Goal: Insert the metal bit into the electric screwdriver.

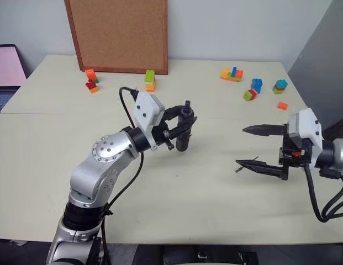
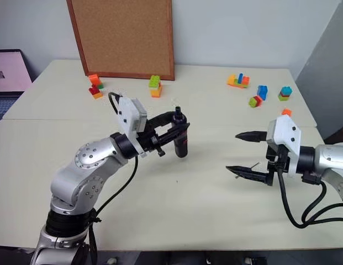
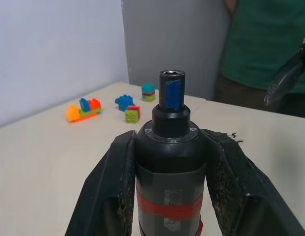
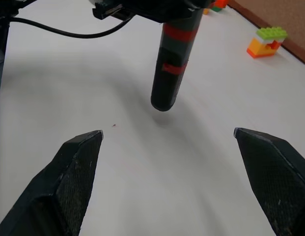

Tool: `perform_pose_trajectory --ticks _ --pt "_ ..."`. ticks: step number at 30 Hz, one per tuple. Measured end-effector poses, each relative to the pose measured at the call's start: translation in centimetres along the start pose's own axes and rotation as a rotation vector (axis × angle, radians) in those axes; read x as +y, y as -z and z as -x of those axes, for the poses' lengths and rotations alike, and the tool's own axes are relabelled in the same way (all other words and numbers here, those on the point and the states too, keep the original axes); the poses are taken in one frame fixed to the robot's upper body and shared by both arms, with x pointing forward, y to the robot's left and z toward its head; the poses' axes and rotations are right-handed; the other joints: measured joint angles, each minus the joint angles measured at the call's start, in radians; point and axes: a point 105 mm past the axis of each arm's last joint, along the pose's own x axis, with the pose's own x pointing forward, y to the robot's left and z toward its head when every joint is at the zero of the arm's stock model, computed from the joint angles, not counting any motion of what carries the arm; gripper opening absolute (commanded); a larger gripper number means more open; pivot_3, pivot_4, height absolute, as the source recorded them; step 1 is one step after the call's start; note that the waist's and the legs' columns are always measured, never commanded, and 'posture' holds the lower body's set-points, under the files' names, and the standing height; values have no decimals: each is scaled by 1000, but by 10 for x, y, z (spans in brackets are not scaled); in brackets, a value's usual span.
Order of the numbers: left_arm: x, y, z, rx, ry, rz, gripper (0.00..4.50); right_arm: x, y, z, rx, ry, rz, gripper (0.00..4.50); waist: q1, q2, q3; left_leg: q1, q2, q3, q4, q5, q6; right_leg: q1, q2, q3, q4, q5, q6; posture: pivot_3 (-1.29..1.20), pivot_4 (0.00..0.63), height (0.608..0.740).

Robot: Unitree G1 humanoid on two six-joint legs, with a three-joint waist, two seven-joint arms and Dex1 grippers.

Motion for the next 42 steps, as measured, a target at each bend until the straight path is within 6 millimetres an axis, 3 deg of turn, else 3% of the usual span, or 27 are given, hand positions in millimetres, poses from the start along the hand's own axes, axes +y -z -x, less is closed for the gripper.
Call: perform_pose_trajectory --ticks 7,11,16,20,27,38,42 --pt "-5 13 4 20 17 -20 1642 -6 17 11 73 136 -146 4500 2 0 0 -1 -1 0 1 0 0 0 -2 0 1 1 2 0 150 740" --pt "-5 15 5 19 21 -37 1642 -8 35 7 93 262 -349 4500 2 0 0 -3 -1 0 1 0 0 0 -1 -1 1 1 2 0 150 740" --pt "-8 16 3 14 25 -56 1642 -14 75 9 208 517 -582 4500 1 1 0 -4 -1 1 1 0 0 -1 -1 0 1 1 2 0 150 740" --pt "-9 18 3 12 26 -61 1642 -22 87 2 232 705 -713 4500 -3 2 -1 -3 -1 1 1 0 0 -1 -1 0 2 2 2 0 150 740" --pt "-8 23 1 14 23 -64 1642 -20 97 -30 236 902 -892 4500 -2 5 -3 -8 -1 2 2 0 0 -11 -1 3 9 1 2 0 150 740" --pt "-4 26 0 25 16 -74 1642 -19 106 -40 359 1157 -1011 4500 -8 5 -3 -6 -1 1 2 0 1 -12 -1 2 14 1 1 0 150 740" --pt "-3 24 -3 21 20 -81 1642 -18 103 -52 390 1164 -1055 3713 -19 6 -3 -6 -1 1 2 1 2 -12 1 2 15 1 1 0 150 740"
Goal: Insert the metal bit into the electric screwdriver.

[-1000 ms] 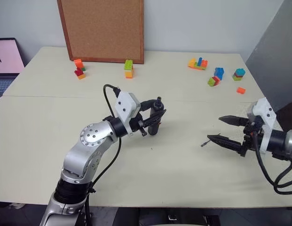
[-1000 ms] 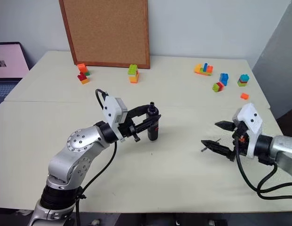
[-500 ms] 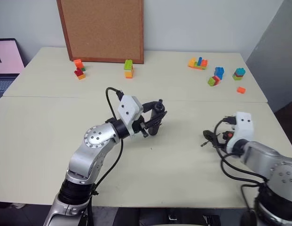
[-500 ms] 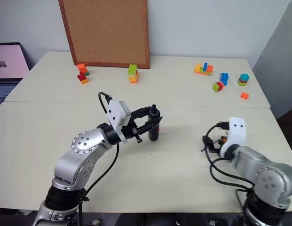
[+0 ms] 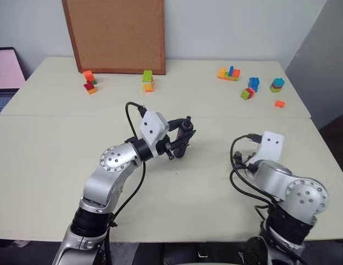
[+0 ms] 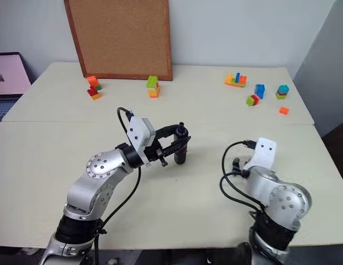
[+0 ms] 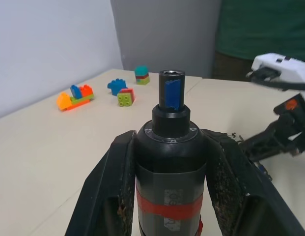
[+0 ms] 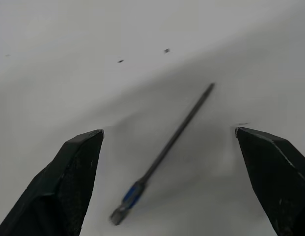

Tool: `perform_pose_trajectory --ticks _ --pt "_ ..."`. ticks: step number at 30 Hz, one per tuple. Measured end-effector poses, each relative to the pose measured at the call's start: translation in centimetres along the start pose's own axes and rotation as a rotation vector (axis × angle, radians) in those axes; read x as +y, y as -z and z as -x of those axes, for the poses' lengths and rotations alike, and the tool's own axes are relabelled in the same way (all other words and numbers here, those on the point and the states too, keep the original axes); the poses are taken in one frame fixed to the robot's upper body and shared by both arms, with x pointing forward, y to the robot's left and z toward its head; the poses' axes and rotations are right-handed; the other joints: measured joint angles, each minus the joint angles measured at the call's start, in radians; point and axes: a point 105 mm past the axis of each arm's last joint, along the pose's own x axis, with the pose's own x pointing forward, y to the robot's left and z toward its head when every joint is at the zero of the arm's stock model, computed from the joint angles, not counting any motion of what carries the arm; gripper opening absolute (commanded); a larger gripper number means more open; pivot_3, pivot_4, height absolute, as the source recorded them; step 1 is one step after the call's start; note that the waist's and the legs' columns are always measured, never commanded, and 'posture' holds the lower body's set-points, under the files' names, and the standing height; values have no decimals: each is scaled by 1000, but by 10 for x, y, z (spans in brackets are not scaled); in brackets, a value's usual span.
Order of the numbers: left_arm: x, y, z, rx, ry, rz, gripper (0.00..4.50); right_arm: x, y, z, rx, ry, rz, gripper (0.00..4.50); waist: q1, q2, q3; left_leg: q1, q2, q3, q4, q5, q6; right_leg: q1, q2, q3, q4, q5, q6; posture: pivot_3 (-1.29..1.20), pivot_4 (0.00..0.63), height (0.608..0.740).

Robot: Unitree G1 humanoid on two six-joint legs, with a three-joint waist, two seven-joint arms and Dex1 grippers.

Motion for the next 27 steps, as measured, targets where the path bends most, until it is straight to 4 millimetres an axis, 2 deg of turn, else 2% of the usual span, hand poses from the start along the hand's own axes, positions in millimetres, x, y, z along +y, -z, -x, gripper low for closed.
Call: perform_pose_trajectory --ticks 8,15,22,27 --pt "0 -1 0 -3 -1 -22 1642 -10 0 -6 49 92 -40 1718 -9 0 0 0 0 1 0 0 0 0 1 1 -1 0 0 0 150 740" --pt "0 -1 0 -1 3 -27 1642 -5 -3 -9 79 94 -81 87 -13 0 -1 0 1 1 0 0 1 0 2 1 0 0 0 0 150 740" --pt "0 -1 0 1 4 -30 1642 -6 -10 -12 85 91 -91 0 -13 1 -1 0 1 1 -1 0 1 0 4 1 0 0 0 0 150 740" --pt "1 -2 0 1 4 -33 1642 -9 -28 -14 47 43 -70 0 -11 1 -1 -1 0 1 -1 1 1 -1 3 1 -1 0 0 0 150 740"
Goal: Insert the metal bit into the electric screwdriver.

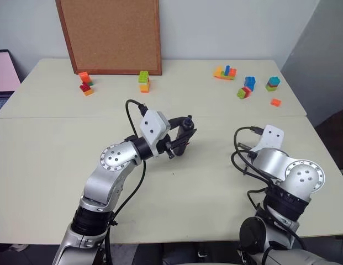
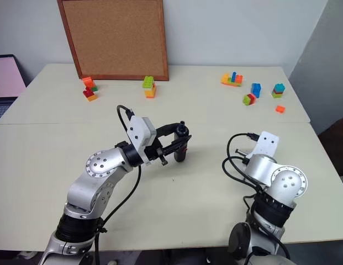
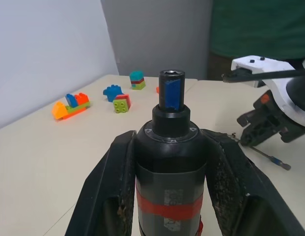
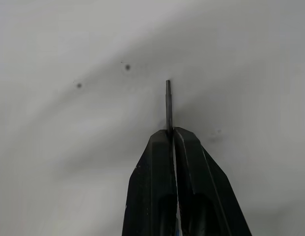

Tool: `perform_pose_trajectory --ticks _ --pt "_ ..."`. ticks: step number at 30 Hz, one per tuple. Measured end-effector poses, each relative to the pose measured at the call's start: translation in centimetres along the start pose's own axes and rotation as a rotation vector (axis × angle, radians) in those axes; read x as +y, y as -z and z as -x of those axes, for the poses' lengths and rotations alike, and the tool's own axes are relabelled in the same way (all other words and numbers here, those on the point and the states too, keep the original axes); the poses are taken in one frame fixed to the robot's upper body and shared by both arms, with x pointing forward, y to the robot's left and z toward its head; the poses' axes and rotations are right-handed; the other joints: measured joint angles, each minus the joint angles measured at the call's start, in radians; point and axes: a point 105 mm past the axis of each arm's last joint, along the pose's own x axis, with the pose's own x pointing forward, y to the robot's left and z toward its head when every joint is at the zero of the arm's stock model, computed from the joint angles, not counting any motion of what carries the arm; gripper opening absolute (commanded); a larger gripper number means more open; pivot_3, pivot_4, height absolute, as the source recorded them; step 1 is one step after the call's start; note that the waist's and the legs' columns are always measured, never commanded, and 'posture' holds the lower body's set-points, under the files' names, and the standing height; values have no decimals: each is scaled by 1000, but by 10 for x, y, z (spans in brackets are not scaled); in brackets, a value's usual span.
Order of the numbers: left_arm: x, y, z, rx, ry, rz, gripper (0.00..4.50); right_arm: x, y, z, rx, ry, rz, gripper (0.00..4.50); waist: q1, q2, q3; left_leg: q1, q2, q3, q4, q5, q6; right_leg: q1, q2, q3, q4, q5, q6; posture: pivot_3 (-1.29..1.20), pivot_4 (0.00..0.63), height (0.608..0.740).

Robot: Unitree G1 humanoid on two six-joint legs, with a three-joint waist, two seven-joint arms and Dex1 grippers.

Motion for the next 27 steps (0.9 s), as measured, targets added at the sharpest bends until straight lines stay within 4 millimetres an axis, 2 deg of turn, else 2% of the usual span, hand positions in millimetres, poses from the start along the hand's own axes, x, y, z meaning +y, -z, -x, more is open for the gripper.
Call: perform_pose_trajectory --ticks 5,15,19,27 --pt "4 1 2 20 -8 8 1642 5 -22 7 -74 -135 80 0 -1 0 0 -1 0 1 0 -1 2 0 0 1 -3 0 0 0 150 740" --pt "1 1 6 59 25 51 1641 23 -49 33 -224 -435 239 0 2 1 1 -2 0 1 -1 -2 3 -1 0 0 -4 0 0 0 150 740" --pt "5 0 11 68 19 79 1641 33 -65 53 -364 -541 348 0 1 1 1 -2 0 1 -1 -2 3 -1 0 0 -4 0 0 0 150 740" --pt "10 -13 17 47 -47 150 1641 75 -86 106 -677 -857 536 0 2 1 1 -1 1 0 0 -1 3 -1 0 0 -4 0 0 0 150 740"
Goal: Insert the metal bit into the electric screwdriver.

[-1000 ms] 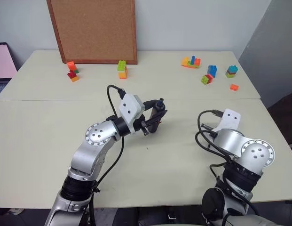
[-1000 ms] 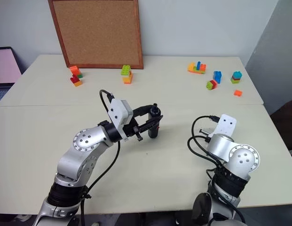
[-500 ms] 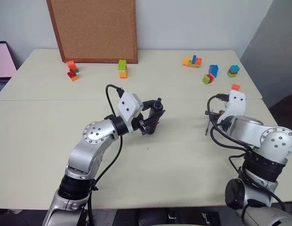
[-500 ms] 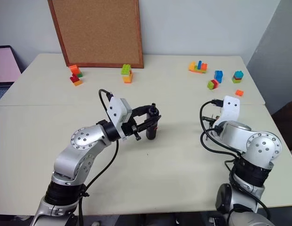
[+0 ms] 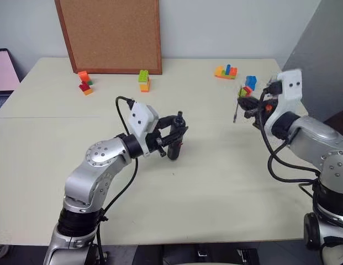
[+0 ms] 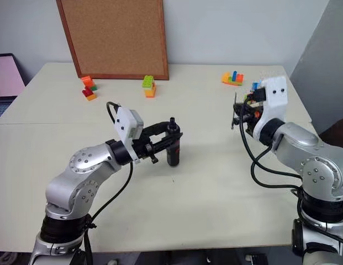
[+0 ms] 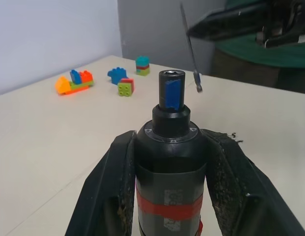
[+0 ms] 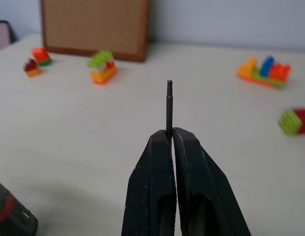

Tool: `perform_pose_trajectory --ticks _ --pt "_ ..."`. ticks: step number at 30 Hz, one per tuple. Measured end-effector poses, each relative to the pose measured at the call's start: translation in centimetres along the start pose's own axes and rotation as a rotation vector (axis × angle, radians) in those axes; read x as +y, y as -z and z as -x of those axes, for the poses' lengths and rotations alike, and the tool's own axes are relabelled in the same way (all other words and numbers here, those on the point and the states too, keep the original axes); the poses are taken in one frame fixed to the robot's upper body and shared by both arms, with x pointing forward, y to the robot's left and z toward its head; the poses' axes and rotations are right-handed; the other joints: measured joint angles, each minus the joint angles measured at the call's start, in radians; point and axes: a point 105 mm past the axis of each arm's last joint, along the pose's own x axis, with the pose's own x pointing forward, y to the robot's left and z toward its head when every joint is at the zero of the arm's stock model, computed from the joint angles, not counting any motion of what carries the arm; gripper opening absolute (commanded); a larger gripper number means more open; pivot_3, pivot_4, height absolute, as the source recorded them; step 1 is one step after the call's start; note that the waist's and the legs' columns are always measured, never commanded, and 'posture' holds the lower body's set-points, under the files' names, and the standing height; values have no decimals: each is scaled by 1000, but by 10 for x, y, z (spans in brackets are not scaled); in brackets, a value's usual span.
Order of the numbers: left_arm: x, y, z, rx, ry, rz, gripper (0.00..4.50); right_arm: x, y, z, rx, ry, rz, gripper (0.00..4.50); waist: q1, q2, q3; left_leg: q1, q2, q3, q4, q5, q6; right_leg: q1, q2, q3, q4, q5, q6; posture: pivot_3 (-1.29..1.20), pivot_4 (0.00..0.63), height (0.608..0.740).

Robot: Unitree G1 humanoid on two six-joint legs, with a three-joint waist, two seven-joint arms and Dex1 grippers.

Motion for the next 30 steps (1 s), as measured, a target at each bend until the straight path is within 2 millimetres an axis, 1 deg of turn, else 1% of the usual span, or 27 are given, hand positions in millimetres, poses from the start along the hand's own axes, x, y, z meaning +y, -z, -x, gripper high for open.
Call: perform_pose_trajectory --ticks 5,6,9,12,16,20,23,27,30 --pt "0 8 2 8 -39 43 1641 18 -18 -6 -105 -104 87 0 1 0 0 0 0 0 1 0 0 0 -1 0 0 0 0 0 150 740" --pt "1 8 2 1 -55 45 1641 26 -25 -8 -150 -150 108 0 3 0 0 0 0 0 1 0 0 0 -2 0 0 0 0 0 150 740" --pt "2 12 4 -3 -75 31 1641 38 -31 -11 -196 -207 120 0 3 0 0 0 0 0 1 0 0 0 -3 0 1 0 0 0 150 740" --pt "3 19 7 -1 -97 9 1640 45 -34 -15 -228 -235 104 0 3 0 0 1 1 -1 1 0 0 0 -3 0 1 0 0 0 150 740" --pt "0 21 7 -14 -104 -14 1640 52 -37 -19 -250 -256 99 0 4 0 0 1 1 0 1 0 0 0 -5 0 4 0 0 0 150 740" --pt "0 23 4 -24 -141 -38 1639 64 -40 -28 -266 -256 86 0 2 0 0 3 0 0 1 0 0 1 -6 0 6 0 0 0 150 740" --pt "5 23 1 -34 -204 -55 1639 72 -41 -35 -263 -239 80 0 3 0 0 3 0 -1 1 0 0 0 -6 -1 6 1 -1 0 150 740" --pt "12 24 -1 -40 -272 -76 1639 72 -41 -40 -250 -193 68 0 3 0 0 2 1 -1 1 0 0 0 -7 0 6 1 -1 0 150 740" --pt "16 25 -2 -53 -329 -79 1639 77 -43 -41 -250 -192 59 0 3 0 0 2 1 -1 1 0 0 0 -7 -1 6 1 -1 0 150 740"
